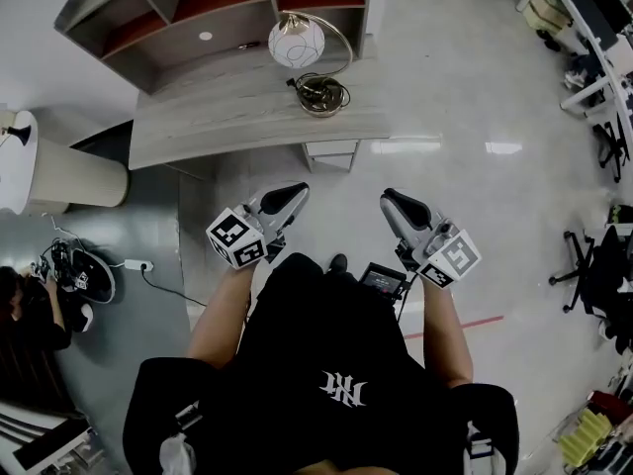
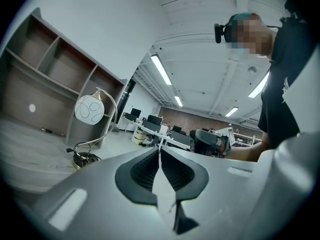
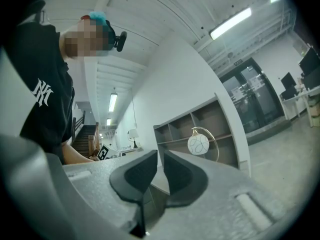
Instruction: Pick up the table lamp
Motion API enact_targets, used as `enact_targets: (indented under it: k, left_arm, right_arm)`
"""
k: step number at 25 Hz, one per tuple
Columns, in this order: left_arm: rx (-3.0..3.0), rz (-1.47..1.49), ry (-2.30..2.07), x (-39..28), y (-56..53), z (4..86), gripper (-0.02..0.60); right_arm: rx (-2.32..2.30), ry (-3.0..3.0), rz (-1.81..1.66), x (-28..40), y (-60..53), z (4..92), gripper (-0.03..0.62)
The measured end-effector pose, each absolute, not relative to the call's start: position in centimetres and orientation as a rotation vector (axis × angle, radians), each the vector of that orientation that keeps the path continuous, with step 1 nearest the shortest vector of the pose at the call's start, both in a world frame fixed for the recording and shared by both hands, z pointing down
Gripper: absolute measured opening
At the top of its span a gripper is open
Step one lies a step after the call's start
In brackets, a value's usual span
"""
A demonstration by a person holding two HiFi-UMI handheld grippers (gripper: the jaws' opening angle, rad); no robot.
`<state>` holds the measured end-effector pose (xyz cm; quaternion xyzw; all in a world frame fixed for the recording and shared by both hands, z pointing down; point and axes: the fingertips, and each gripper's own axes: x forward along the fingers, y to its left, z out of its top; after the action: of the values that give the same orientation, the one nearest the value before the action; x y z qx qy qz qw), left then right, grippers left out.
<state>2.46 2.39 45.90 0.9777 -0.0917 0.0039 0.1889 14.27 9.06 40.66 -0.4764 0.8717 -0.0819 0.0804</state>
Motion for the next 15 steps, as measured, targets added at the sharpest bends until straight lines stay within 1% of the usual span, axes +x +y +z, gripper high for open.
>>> enact_targets:
  k: [8,15]
  left_arm:
    - [2.742,-0.016,-0.343,5.1,-2.1,47.5,0.034]
    - [2.718,-0.033,-0.476,6.4,-7.7,49.4,0.043]
  right_arm:
    - [-1.373,2.671,-0.284,15.9,4.4,41.5,0.057]
    - [-1.313,2.730,-0.282,17.5,-2.3,40.5,0.058]
